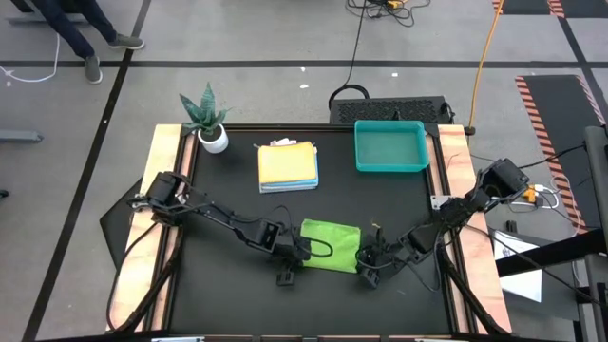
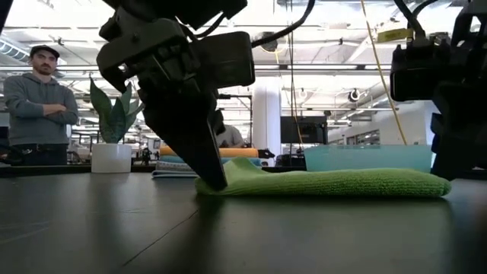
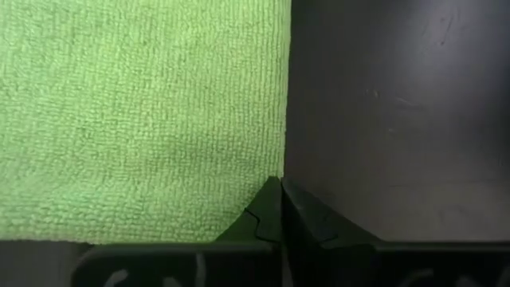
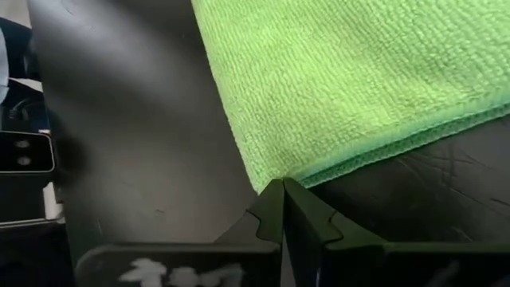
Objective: Fold microfiber towels
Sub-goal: Stack the green microfiber towel on the yellow microfiber towel
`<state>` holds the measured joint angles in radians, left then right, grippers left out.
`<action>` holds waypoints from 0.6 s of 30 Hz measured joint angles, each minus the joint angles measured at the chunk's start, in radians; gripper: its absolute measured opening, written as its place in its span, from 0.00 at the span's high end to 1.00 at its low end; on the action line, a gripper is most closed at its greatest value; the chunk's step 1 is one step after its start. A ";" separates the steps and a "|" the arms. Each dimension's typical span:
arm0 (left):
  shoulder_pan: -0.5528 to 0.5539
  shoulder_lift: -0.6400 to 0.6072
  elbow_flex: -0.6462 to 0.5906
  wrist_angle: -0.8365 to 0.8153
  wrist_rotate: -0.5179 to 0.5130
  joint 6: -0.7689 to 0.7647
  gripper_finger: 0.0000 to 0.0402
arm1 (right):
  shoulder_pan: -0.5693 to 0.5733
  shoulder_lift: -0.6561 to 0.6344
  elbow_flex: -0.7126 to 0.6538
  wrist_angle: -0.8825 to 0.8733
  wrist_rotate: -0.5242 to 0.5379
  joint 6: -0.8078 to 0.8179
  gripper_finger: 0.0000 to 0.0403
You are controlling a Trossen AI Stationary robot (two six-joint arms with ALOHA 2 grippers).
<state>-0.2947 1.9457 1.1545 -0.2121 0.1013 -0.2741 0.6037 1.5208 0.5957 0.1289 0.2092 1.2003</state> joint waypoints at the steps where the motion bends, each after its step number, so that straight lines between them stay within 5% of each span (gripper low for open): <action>1: -0.001 0.000 0.000 0.000 0.000 0.000 0.99 | 0.000 0.000 0.000 -0.003 0.000 0.000 1.00; 11: -0.003 -0.115 0.000 -0.096 -0.005 0.036 0.91 | 0.060 -0.103 0.091 -0.071 0.004 -0.170 1.00; 18: -0.092 -0.225 0.001 -0.120 -0.174 0.339 0.91 | 0.101 -0.016 0.367 -0.411 0.152 -0.547 1.00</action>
<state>-0.3870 1.7210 1.1557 -0.3321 -0.0722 0.0654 0.7049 1.5051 0.9625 -0.2817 0.3609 0.6538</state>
